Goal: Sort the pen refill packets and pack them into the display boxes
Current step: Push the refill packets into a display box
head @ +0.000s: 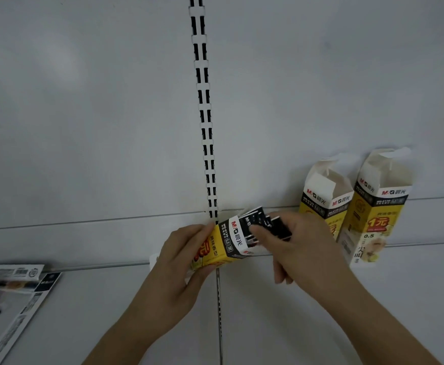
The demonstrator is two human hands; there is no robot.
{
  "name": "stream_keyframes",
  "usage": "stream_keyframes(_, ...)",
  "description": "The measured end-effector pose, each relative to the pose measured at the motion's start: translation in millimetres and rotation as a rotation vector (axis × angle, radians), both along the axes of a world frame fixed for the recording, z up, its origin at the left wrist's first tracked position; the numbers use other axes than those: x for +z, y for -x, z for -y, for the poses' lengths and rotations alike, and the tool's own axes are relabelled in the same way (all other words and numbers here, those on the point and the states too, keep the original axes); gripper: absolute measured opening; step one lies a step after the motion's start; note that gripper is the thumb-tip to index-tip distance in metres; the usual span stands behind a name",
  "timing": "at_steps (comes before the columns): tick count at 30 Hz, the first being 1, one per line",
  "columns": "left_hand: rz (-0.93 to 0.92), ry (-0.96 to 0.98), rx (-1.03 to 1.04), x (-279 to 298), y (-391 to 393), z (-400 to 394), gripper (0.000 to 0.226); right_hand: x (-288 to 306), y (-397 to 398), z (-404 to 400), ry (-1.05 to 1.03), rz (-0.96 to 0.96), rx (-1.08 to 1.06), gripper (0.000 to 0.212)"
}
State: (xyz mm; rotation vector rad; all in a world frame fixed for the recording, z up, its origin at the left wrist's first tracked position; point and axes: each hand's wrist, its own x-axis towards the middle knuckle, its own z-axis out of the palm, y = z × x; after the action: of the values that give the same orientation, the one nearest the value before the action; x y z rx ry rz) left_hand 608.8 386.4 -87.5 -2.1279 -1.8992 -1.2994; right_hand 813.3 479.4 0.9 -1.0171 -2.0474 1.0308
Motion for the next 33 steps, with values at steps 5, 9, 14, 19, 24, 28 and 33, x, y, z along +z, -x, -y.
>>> stream_keyframes(5,-0.057,-0.049,0.030,-2.6,1.3,-2.7,0.066,2.5,-3.5,-1.2,-0.069,-0.045,-0.088,0.013)
stream_keyframes(9,-0.066,-0.059,0.038,-4.1,-0.2,-3.0,0.069,0.4,-2.8,-2.6,-0.085,-0.059,-0.123,0.003)
stream_keyframes(14,-0.175,-0.109,0.010,-4.4,-1.7,-5.2,0.072,-10.4,10.9,5.2,-0.140,0.083,-0.019,0.015)
stream_keyframes(19,-0.116,-0.108,0.054,-3.7,-3.1,-7.8,0.074,-1.5,-1.1,-2.9,-0.033,0.027,-0.069,0.006)
stream_keyframes(24,-0.158,-0.141,0.035,-4.6,-7.2,-8.6,0.074,-1.5,1.0,-0.8,0.030,0.060,-0.009,0.016)
stream_keyframes(28,-0.167,-0.153,0.015,-6.0,-7.7,-10.2,0.076,-4.5,4.3,1.0,0.076,0.037,0.018,0.027)
stream_keyframes(33,-0.061,-0.166,0.061,-5.7,-8.8,-10.9,0.078,-2.3,-6.4,-8.8,0.151,0.002,0.053,0.014)
